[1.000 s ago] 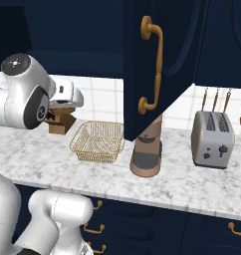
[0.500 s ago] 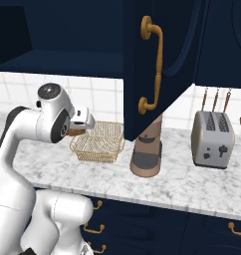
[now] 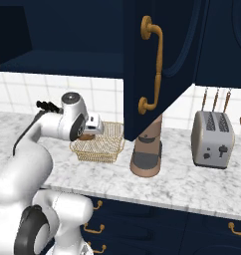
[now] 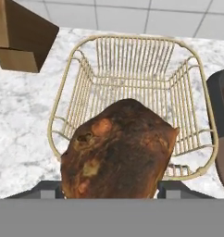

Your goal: Open the cabinet, pick up the bread from the cabinet and place it in the basket. Then move the basket to the dining counter.

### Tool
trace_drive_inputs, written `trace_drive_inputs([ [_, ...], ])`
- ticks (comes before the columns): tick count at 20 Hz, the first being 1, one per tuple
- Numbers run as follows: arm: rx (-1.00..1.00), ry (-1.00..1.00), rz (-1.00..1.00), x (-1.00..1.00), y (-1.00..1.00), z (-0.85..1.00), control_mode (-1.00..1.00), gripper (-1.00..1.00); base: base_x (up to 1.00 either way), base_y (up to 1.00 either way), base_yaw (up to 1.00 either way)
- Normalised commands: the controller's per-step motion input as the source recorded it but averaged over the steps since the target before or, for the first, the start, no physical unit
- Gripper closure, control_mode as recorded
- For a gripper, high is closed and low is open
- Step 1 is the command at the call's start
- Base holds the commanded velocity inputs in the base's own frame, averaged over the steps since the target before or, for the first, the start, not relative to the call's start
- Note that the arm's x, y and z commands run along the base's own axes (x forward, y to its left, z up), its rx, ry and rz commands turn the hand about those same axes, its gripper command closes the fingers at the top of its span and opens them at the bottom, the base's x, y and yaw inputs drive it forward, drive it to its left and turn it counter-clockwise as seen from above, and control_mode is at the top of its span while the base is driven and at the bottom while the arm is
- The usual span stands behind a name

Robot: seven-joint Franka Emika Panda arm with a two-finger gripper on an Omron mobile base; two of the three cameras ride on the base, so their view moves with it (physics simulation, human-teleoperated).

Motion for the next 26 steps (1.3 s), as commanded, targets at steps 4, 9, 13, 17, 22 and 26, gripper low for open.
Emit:
trace_drive_inputs([
  [4,0.0,0.0,0.0,0.56,0.0,-0.59,-1.0,1.0,0.0,0.0,0.0],
  [9,0.0,-0.02,0.0,0.38,0.0,-0.54,-1.0,1.0,0.0,0.0,0.0],
  [13,0.0,-0.02,-0.01,0.38,-0.02,-0.37,-1.0,1.0,0.0,0.0,0.0],
  [17,0.0,0.0,-0.01,0.36,-0.03,-0.41,-1.0,1.0,0.0,0.0,0.0],
  [22,0.0,0.0,-0.03,0.38,0.0,-0.32,-1.0,1.0,0.0,0.0,0.0],
  [26,0.0,0.0,-0.04,0.4,0.0,-0.17,-1.0,1.0,0.0,0.0,0.0],
])
